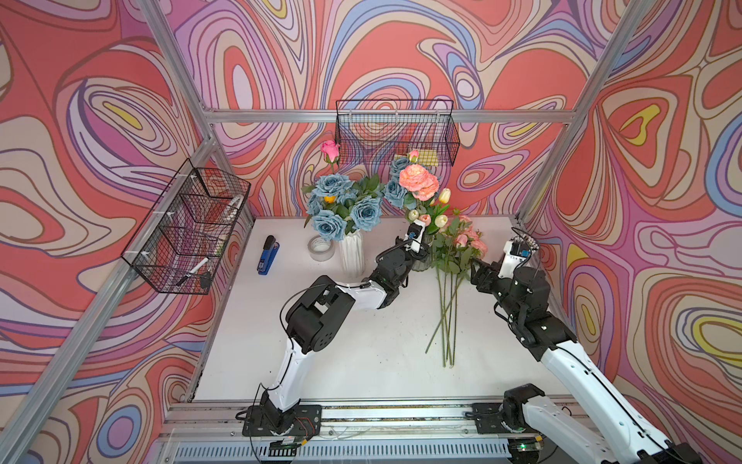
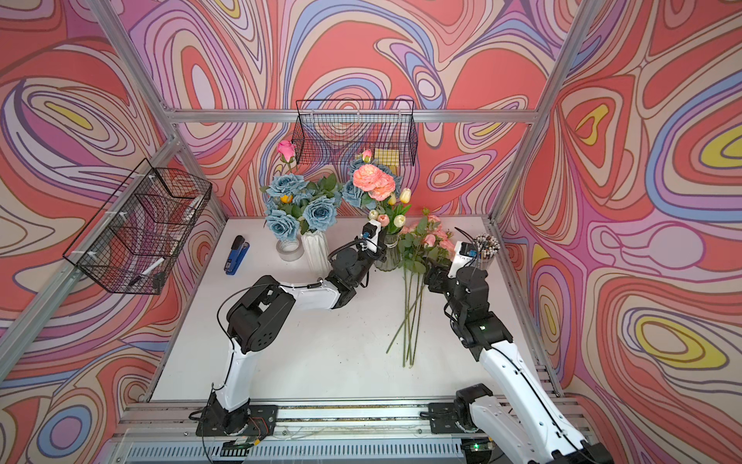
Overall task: Pick out pink flowers from the vase
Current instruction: Pick up the flower from the vase.
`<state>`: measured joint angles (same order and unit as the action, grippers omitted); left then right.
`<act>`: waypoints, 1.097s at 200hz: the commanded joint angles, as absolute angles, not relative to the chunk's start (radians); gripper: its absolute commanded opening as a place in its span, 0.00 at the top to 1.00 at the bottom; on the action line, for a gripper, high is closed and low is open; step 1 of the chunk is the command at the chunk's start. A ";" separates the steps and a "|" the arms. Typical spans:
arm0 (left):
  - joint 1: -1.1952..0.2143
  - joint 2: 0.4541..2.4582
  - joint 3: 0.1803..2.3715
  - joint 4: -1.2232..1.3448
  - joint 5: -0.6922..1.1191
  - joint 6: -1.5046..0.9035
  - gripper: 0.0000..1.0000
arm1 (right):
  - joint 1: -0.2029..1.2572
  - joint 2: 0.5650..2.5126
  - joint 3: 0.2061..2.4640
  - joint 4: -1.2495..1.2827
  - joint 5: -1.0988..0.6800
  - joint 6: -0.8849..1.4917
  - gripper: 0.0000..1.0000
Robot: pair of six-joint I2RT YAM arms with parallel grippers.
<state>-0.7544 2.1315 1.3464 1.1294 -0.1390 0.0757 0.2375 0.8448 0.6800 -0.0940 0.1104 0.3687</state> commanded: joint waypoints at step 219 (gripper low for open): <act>-0.756 1.470 1.368 0.475 0.107 -0.149 0.88 | 0.248 1.099 1.022 -0.049 -0.430 0.215 0.40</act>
<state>-0.7544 1.5127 1.3396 0.5957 0.0532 -0.1020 0.2382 1.0878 0.9997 -0.0395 -0.3107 0.2657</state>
